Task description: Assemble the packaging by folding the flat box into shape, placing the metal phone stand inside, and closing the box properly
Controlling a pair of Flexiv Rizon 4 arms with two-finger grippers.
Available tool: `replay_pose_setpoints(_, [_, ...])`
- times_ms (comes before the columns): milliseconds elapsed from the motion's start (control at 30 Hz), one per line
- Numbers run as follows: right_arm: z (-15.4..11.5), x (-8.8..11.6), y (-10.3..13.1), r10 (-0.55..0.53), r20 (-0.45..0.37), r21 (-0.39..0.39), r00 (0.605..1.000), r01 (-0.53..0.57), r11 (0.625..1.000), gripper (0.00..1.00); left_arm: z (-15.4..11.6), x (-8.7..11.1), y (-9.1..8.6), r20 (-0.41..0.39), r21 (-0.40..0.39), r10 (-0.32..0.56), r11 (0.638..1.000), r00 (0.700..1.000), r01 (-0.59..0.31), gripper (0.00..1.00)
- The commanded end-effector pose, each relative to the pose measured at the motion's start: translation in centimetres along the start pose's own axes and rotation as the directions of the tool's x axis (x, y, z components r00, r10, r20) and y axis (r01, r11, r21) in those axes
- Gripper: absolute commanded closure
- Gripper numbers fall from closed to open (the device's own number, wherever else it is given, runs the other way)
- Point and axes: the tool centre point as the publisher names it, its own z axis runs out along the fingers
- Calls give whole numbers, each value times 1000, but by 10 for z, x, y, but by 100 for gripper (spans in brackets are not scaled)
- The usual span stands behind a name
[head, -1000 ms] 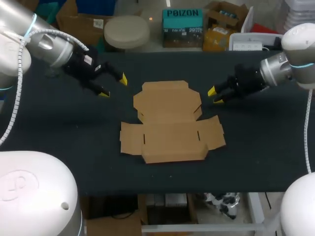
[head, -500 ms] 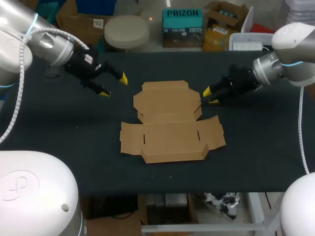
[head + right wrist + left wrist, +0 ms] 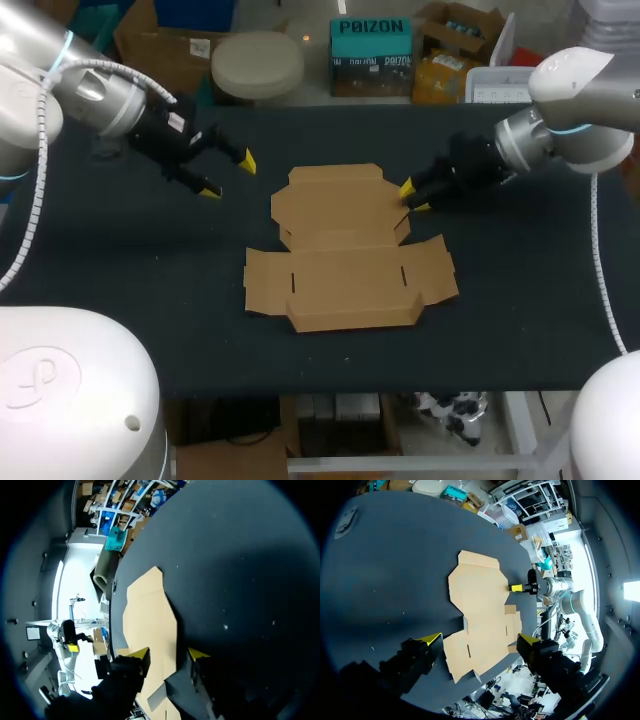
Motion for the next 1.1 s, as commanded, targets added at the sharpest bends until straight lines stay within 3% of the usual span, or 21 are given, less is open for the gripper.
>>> replay_pose_setpoints(33, [7, -2, 7, 1, -8, 19, 1000, -1, 1000, 52, -2, -2, 0, 0, -2, -2, 1000, 1000, 2, 0])
replay_pose_setpoints(900, [27, 4, 2, 42, -112, -40, 993, -47, 998, 56, -2, -2, 4, -25, -1, 8, 1000, 1000, -8, 0])
replay_pose_setpoints(1033, [27, 7, 4, 45, -137, -51, 990, -52, 997, 60, -2, -2, 5, -27, -2, 10, 1000, 1000, -10, 0])
replay_pose_setpoints(1100, [27, 9, 4, 40, -151, -55, 988, -49, 997, 68, -3, -2, 6, -30, -4, 11, 1000, 999, -11, 0])
